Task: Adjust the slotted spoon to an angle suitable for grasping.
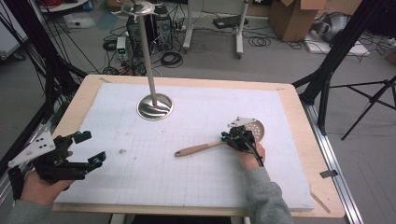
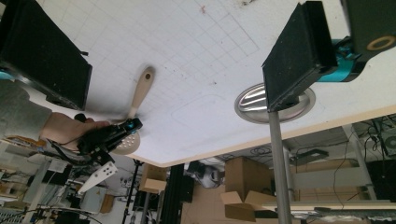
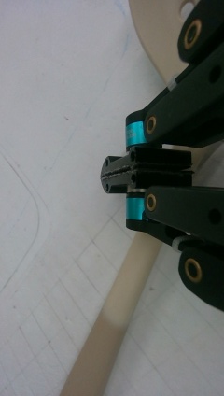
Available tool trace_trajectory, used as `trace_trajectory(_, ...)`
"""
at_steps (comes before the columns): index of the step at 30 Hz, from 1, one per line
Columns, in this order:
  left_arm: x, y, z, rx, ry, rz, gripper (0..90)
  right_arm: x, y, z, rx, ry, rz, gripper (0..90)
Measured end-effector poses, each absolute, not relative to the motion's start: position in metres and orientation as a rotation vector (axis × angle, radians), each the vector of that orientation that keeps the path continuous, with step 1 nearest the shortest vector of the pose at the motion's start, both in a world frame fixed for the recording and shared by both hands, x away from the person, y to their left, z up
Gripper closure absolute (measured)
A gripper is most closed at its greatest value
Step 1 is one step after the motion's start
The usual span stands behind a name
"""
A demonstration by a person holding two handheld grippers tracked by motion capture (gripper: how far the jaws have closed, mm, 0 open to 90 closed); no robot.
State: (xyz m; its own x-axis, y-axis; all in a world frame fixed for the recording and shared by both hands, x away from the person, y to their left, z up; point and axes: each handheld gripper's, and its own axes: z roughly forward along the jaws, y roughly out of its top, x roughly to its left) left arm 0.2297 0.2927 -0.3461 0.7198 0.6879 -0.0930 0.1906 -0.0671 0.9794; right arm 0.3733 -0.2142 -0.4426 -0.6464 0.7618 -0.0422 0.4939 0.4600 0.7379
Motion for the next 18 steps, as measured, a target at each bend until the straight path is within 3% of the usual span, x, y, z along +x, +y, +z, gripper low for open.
trace_trajectory(18,0.241,0.278,-0.339,1.634,0.671,0.466,8.5,0.336,-0.247,-0.441,1.091,2.362,0.998,89.8)
